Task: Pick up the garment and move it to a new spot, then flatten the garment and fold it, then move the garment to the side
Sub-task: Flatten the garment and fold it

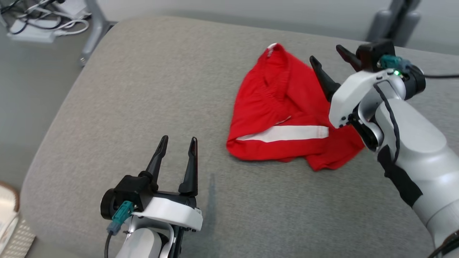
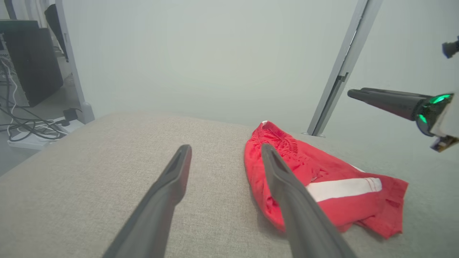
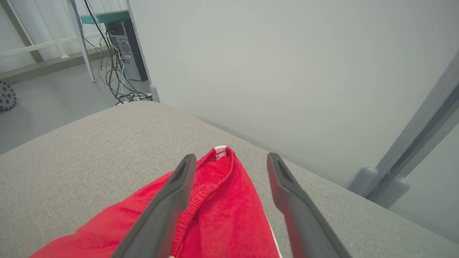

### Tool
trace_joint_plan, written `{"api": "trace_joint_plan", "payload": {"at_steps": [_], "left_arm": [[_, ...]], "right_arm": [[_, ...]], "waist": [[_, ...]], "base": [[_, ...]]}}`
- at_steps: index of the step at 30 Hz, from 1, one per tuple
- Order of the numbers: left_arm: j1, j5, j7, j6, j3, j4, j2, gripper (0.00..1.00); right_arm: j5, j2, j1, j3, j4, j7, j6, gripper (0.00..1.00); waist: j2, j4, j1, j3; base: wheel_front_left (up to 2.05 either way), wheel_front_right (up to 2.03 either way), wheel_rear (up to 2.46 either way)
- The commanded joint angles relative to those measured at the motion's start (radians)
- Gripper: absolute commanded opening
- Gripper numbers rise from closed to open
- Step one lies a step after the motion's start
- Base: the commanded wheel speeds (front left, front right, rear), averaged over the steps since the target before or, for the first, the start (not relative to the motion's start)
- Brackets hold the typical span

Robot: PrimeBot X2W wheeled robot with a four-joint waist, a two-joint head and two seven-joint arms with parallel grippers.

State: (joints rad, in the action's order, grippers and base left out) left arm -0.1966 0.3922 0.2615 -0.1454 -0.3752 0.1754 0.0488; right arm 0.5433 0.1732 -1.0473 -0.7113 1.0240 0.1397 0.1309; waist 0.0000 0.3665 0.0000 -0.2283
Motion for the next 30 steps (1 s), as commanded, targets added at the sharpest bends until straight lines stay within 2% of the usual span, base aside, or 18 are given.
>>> {"api": "trace_joint_plan", "payload": {"at_steps": [1, 6, 9, 14, 17, 20, 25, 30], "left_arm": [[-0.009, -0.018, 0.004, 0.008, 0.019, 0.008, 0.004, 1.0], [-0.004, -0.038, 0.004, 0.014, 0.051, 0.02, 0.004, 1.0], [-0.004, -0.045, 0.004, 0.015, 0.068, 0.054, 0.004, 1.0], [-0.032, -0.066, 0.004, 0.013, 0.089, 0.129, 0.004, 1.0], [-0.043, -0.077, 0.004, 0.012, 0.101, 0.155, 0.004, 1.0], [-0.048, -0.088, 0.004, 0.013, 0.111, 0.177, 0.004, 1.0], [-0.072, -0.127, 0.004, 0.013, 0.122, 0.215, 0.006, 1.0], [-0.119, -0.181, 0.004, -0.016, 0.114, 0.292, 0.022, 1.0]], "right_arm": [[0.028, 0.017, 0.048, -0.003, -0.039, 0.05, 0.0, 1.0], [0.057, 0.041, 0.132, 0.022, -0.117, 0.107, 0.0, 1.0], [0.019, 0.069, 0.206, 0.056, -0.198, 0.124, -0.001, 1.0], [-0.086, 0.073, 0.396, 0.243, -0.421, 0.126, 0.0, 1.0], [-0.17, 0.041, 0.524, 0.364, -0.561, 0.126, 0.0, 1.0], [-0.23, -0.018, 0.649, 0.461, -0.675, 0.126, 0.0, 1.0], [-0.289, -0.084, 0.771, 0.539, -0.792, 0.122, 0.0, 1.0], [-0.31, -0.106, 0.818, 0.56, -0.858, 0.096, 0.0, 1.0]], "waist": [[0.0, -0.088, 0.0, 0.054], [0.0, -0.166, 0.0, 0.08], [0.0, -0.218, 0.0, 0.091], [0.0, -0.289, 0.0, 0.099], [0.0, -0.322, 0.0, 0.097], [0.0, -0.352, 0.0, 0.091], [0.0, -0.398, 0.0, 0.076], [0.0, -0.437, 0.0, 0.056]], "base": [[0.0, 0.0, 0.0], [0.0, 0.0, 0.0], [0.0, 0.0, 0.0], [0.0, 0.0, 0.0], [0.0, 0.0, 0.0], [0.0, 0.0, 0.0], [0.0, 0.0, 0.0], [0.0, 0.0, 0.0]]}}
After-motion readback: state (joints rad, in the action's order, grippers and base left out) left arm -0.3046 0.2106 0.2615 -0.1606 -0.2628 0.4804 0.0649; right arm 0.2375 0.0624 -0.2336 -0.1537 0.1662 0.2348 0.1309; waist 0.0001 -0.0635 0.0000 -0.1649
